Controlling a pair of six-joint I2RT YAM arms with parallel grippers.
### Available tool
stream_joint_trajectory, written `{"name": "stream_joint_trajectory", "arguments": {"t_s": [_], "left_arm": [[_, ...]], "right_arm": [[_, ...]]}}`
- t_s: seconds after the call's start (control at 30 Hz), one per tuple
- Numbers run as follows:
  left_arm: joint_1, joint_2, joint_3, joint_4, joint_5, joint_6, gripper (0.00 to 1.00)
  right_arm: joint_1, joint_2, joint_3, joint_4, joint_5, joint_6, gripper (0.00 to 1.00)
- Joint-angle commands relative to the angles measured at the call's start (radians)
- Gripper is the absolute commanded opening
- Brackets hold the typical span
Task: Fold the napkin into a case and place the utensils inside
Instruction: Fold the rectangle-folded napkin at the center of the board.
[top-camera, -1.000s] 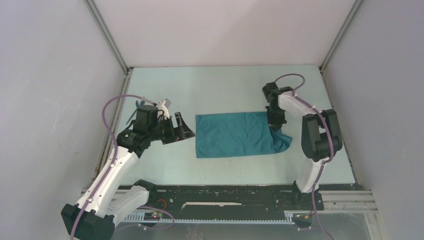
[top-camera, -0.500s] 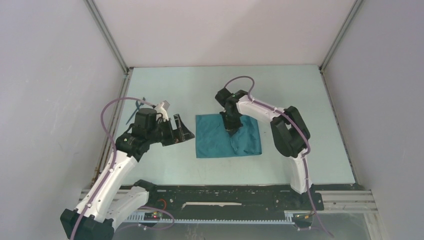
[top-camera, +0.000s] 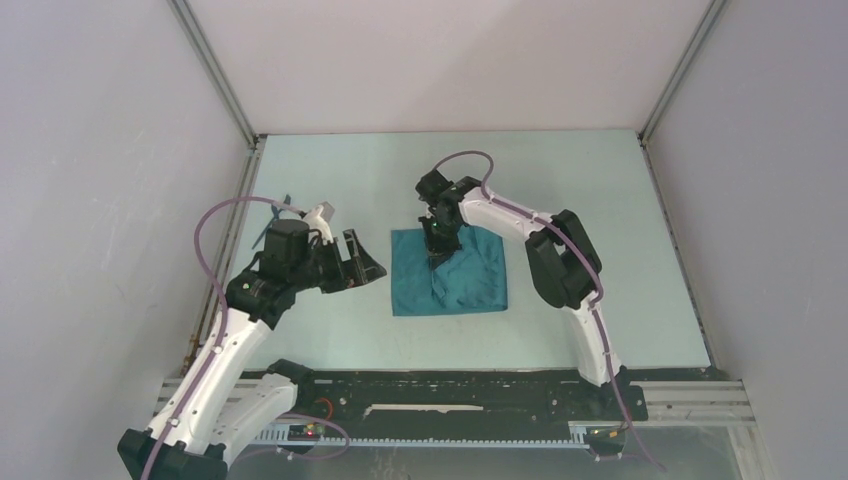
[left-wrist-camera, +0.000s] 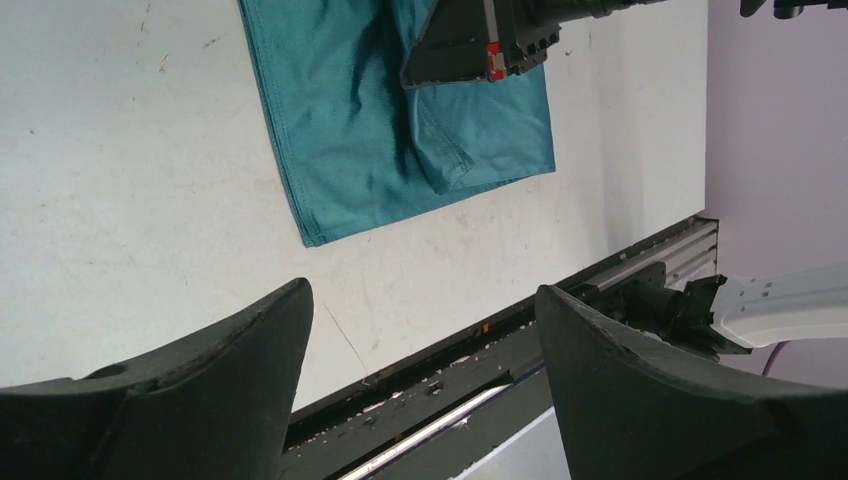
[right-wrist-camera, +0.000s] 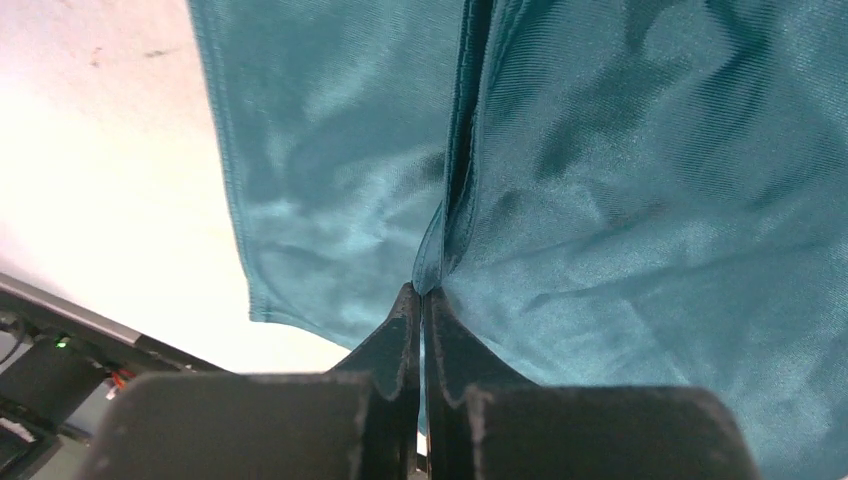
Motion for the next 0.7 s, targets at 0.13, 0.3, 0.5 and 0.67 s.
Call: {"name": "stream_joint_trajectory", "arguments": {"t_s": [0.13, 0.3, 0.5, 0.67], "left_arm": [[-0.003, -0.018, 0.004, -0.011, -0.019, 0.001, 0.88], [-0.003, -0.024, 0.013, -0.025, -0.028, 0.005, 0.89], [-0.002, -0.031, 0.017, -0.032, -0.032, 0.004, 0.88], [-0.002, -0.030, 0.020, -0.035, -0.032, 0.004, 0.89]], "right_arm": [[0.039, 0.069, 0.112, 0.037, -0.110, 0.051, 0.00], [0.054, 0.095, 0.143, 0.050, -0.137, 0.062, 0.00], [0.061, 0.122, 0.169, 0.057, -0.163, 0.071, 0.00], [0.072, 0.147, 0.206, 0.051, -0.175, 0.073, 0.00]]}}
